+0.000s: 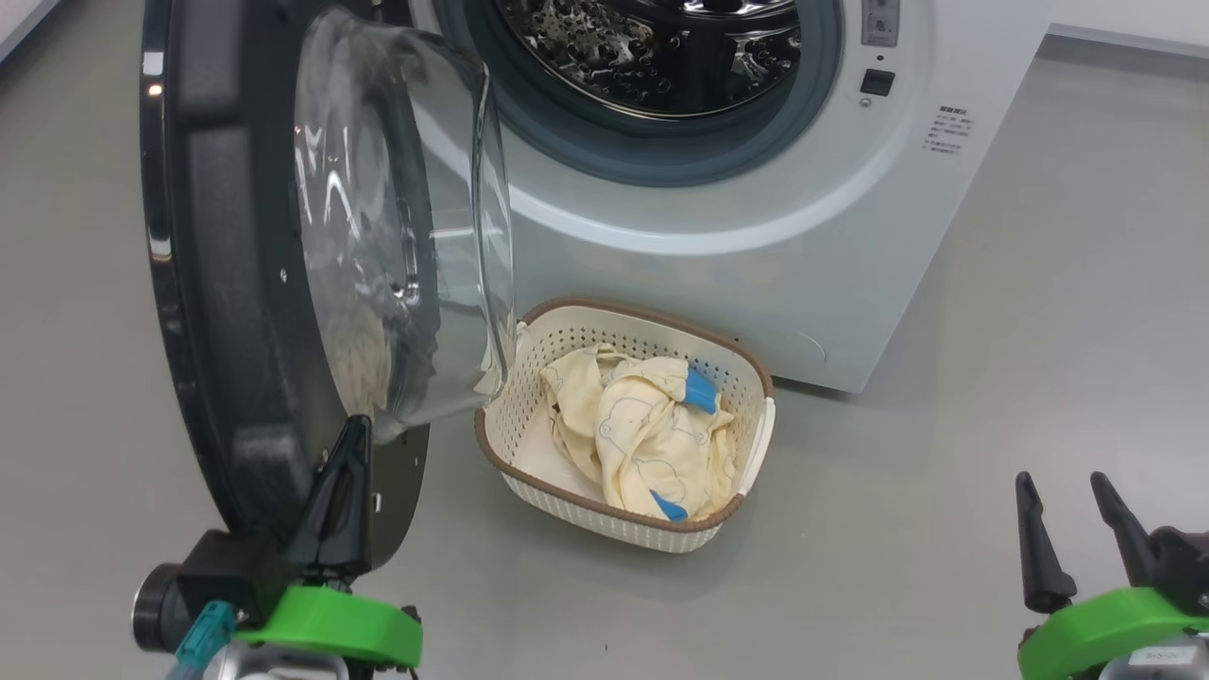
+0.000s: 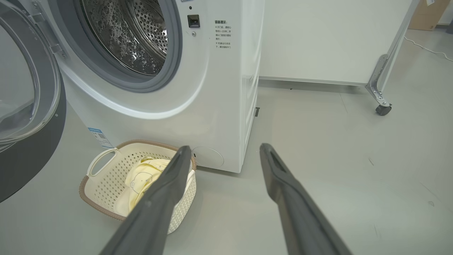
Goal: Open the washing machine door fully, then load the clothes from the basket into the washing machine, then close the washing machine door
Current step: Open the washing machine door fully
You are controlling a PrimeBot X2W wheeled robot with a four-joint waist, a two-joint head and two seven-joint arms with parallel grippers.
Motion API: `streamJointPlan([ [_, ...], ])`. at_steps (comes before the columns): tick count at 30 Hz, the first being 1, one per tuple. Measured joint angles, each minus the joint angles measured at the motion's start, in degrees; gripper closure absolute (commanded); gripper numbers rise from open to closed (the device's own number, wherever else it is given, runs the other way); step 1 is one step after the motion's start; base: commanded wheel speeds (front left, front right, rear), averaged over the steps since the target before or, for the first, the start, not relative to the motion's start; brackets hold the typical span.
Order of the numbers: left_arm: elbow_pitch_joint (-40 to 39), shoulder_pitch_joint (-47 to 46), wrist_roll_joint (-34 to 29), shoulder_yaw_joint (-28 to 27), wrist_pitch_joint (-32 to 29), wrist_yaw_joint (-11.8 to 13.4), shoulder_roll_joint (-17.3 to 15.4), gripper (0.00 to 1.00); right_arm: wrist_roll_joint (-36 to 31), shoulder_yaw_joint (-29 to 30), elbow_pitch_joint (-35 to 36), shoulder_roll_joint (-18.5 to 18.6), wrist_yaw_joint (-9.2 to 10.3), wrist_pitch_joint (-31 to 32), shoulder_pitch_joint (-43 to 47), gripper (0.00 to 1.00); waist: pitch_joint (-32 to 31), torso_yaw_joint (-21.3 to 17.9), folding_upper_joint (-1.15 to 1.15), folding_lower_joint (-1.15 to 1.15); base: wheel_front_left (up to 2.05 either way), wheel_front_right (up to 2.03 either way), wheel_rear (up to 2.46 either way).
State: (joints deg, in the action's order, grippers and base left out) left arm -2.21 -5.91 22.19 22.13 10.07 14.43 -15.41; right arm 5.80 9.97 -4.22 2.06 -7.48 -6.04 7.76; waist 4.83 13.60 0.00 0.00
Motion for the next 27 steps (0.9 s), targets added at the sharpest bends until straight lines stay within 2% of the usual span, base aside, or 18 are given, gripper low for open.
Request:
streamJointPlan([
  [15,0.6,1.3,0.9,-5.2,0.1,0.0,-2.5,1.0,0.0,0.3,0.5,0.0,0.0,0.6,0.0,0.0,0.1,1.8,0.0,0.0,0.0,0.0,0.0],
  [27,8.3,0.4,3.1,-9.2,0.0,0.0,-5.8,1.0,0.0,0.9,0.9,-0.1,0.0,1.3,0.0,0.0,0.0,0.9,0.0,0.0,0.0,0.0,0.0],
])
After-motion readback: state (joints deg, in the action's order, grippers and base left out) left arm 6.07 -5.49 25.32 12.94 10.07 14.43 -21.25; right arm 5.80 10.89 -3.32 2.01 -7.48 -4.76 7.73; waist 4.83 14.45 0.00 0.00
